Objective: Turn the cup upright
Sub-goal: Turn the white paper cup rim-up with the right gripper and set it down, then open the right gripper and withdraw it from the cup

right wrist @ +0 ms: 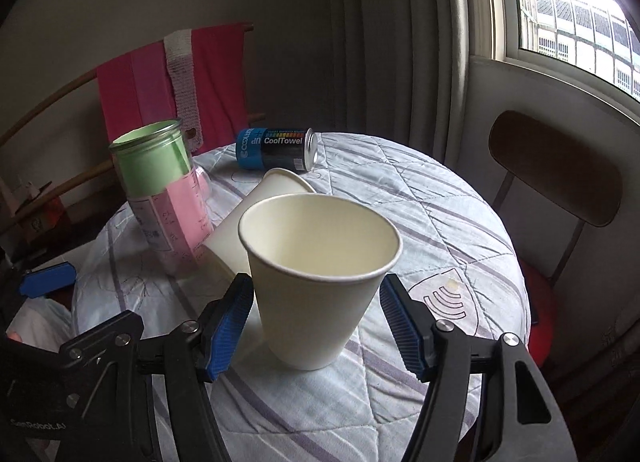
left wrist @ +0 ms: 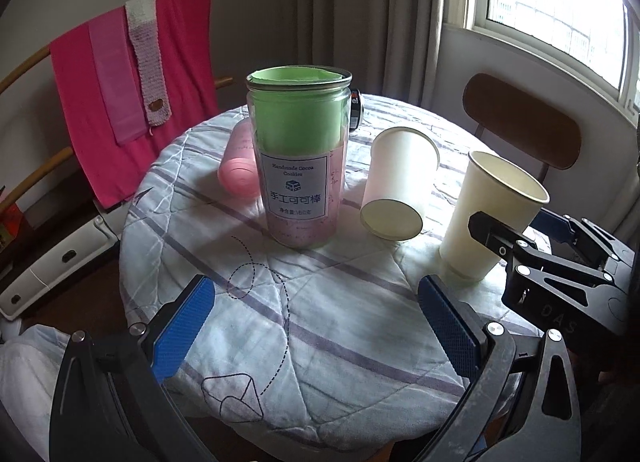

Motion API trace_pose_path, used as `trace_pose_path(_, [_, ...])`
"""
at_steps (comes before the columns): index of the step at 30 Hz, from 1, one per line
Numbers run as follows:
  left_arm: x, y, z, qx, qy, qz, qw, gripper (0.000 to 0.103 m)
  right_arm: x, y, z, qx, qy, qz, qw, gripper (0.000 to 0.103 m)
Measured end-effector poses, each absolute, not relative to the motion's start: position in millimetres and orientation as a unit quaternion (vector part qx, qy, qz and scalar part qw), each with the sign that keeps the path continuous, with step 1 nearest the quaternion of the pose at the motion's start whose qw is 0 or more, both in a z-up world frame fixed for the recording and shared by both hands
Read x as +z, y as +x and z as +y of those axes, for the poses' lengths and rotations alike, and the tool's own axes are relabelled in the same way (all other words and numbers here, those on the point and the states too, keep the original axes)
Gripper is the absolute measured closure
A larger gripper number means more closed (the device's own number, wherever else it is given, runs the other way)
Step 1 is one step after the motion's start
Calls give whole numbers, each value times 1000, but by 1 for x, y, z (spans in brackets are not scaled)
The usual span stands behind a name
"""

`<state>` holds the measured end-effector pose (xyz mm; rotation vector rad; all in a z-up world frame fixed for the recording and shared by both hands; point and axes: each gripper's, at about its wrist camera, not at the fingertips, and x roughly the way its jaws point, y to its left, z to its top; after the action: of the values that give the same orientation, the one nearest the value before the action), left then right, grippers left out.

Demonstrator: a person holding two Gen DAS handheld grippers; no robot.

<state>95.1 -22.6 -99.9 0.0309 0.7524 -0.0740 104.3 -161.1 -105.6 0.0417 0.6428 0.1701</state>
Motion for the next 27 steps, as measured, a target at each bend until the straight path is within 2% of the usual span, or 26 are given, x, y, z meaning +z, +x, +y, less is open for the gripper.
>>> trace_pose_path(2, [-96,91,-20,-37,14,363,931,0,-102,102,-163,83,31,320,943,30])
trace_pose_path(3, [-94,89,-18,-35,11,362,932,0,-100,100,-163,81,35,321,943,23])
trace_pose_path(4, [-93,88,-17,-34,10,361,932,0,-97,97,-163,77,37,319,944,23])
trace_pose_path(14, [-76,70,-3,-20,8,333,943,0,-73,74,-144,38,7,338,940,23])
trace_pose_path(27, [-32,35,-7,-5,21,270,963,0,-26,33,-133,6,-31,278,960,22])
